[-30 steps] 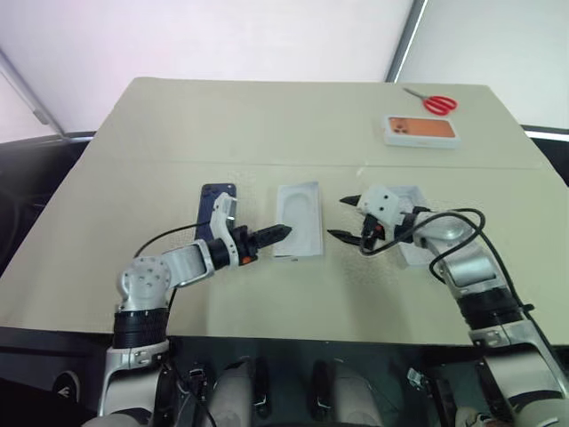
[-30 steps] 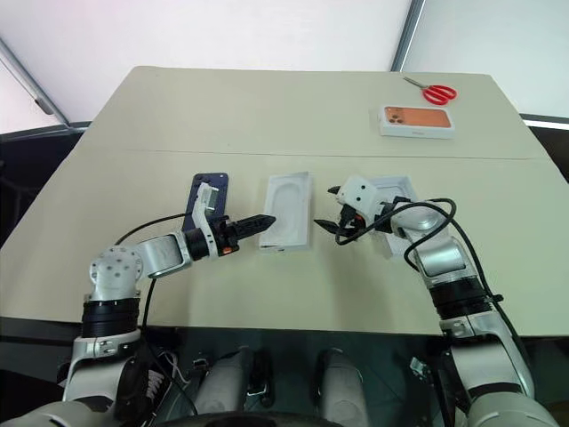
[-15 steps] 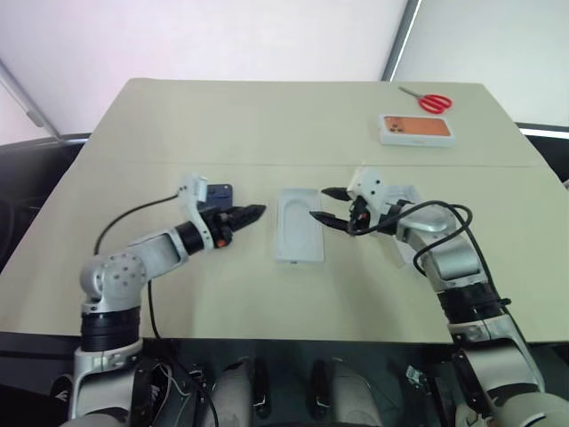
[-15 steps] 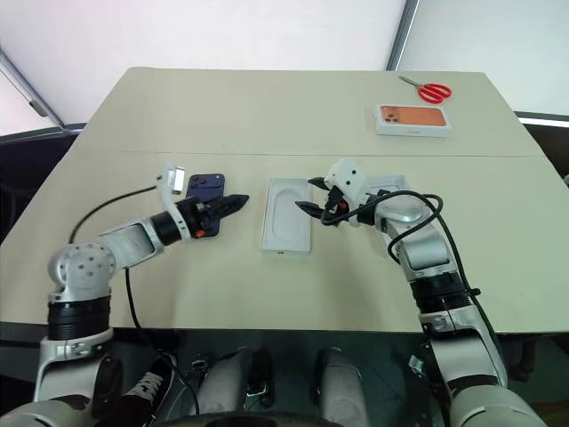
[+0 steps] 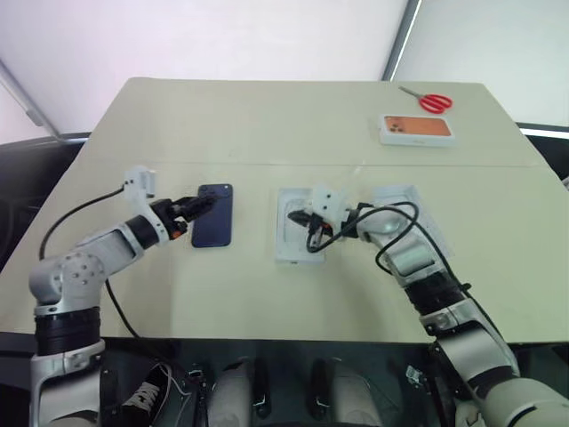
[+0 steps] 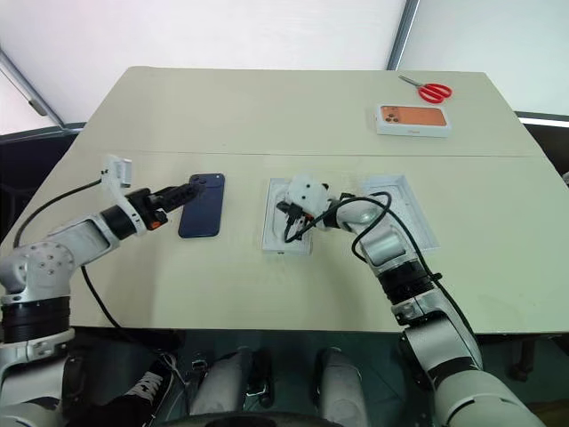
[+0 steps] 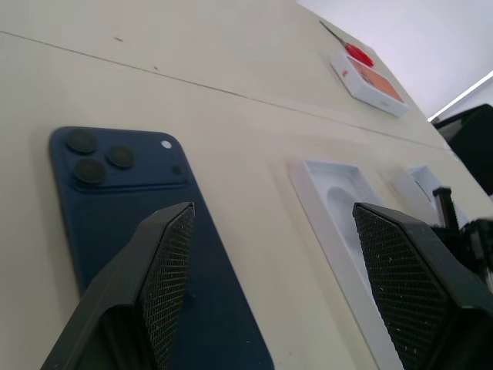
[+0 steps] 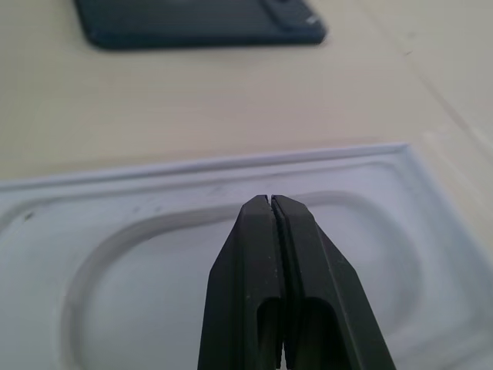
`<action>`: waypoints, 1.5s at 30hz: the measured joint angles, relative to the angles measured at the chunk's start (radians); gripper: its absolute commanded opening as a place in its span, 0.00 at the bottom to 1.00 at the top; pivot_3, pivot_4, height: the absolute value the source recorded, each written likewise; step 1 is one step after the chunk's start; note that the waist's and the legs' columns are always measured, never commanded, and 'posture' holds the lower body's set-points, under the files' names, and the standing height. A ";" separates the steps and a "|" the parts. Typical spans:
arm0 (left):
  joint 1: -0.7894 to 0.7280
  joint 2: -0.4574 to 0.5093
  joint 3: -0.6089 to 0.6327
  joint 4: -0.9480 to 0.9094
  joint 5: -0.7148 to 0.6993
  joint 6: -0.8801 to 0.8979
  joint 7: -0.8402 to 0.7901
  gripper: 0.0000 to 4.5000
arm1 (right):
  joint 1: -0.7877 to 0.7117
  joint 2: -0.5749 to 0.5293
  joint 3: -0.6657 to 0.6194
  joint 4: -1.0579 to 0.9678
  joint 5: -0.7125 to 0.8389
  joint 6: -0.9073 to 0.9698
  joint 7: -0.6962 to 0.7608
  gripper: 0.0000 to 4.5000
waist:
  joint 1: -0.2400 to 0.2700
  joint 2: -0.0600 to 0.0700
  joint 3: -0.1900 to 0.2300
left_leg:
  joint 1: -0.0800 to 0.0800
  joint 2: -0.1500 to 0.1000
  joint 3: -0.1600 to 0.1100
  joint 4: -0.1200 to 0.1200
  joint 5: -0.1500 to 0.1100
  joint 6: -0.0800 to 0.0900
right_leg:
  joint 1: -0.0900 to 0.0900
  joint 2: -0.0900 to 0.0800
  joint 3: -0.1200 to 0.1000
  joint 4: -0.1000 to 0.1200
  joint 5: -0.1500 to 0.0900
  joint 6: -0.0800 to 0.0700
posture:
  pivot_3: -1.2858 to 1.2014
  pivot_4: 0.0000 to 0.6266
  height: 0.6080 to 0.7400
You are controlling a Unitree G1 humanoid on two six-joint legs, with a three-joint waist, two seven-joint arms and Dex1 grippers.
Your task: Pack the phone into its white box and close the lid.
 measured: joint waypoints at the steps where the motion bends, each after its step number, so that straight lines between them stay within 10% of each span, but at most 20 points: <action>1: 0.000 0.000 0.002 0.004 0.001 0.000 0.002 0.77 | -0.010 -0.008 0.024 0.003 -0.031 -0.020 0.001 0.01 | -0.002 -0.001 0.000 | 0.000 0.000 0.000 0.000 0.000 0.000 | 0.000 0.000 0.000 0.000 0.000 0.000 | 0.52 0.24 0.98; 18: -0.077 0.071 0.152 0.243 -0.044 0.123 0.020 0.77 | -0.222 0.143 -0.054 0.079 -0.019 0.031 -0.059 0.01 | -0.006 -0.002 0.000 | 0.001 0.001 0.000 -0.001 0.001 -0.001 | -0.001 0.002 0.000 0.001 0.000 0.000 | 0.52 0.24 0.98; 45: -0.215 0.024 -0.006 0.419 0.159 0.259 -0.086 0.77 | -0.379 0.402 0.087 0.558 -0.186 0.015 -0.116 0.01 | -0.020 -0.001 -0.004 | 0.004 -0.001 0.000 -0.002 0.000 -0.006 | 0.002 -0.001 0.000 0.002 0.000 0.000 | 0.52 0.24 0.98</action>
